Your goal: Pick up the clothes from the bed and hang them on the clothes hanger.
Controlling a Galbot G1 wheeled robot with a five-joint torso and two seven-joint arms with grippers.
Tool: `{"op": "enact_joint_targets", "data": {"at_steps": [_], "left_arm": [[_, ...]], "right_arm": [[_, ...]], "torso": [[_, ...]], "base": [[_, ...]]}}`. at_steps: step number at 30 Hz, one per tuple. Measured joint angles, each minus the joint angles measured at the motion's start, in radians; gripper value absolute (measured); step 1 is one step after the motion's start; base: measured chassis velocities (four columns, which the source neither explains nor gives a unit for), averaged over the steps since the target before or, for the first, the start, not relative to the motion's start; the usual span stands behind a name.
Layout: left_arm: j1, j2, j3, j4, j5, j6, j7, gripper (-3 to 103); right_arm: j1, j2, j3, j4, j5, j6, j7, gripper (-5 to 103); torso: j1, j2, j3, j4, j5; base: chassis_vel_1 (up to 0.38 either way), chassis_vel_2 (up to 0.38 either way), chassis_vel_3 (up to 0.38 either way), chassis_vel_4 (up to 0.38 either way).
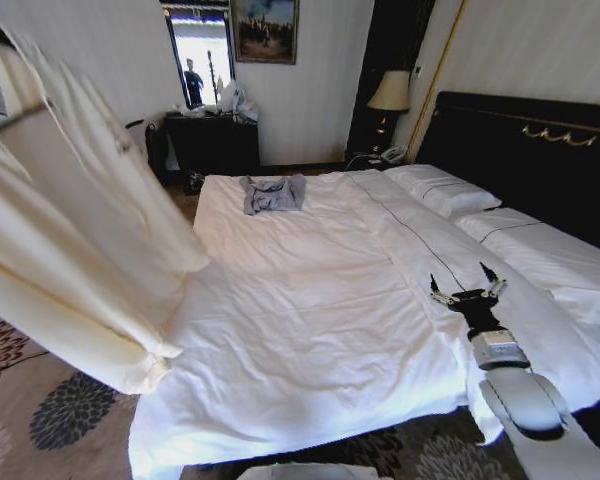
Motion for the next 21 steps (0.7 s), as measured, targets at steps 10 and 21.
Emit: {"op": "enact_joint_targets", "data": {"at_steps": [10, 21], "left_arm": [[-0.030, -0.026, -0.034, 0.009, -0.029, 0.000, -0.017, 21], [0.057, -0.096, -0.110, 0.029, -0.041, 0.001, -0.007, 21]], "right_arm": [[-0.035, 0.007, 0.012, 0.012, -0.007, 0.007, 0.000, 100], [0.003, -0.024, 0.014, 0.002, 0.018, -0.008, 0.001, 100]], "torso": [[0.000, 0.000, 0.000, -0.0001, -0.0003], [0.000, 0.000, 0.000, 0.0009, -0.0004]], "base": [[0.000, 0.000, 0.000, 0.000], [0.000, 0.000, 0.000, 0.000]]}}
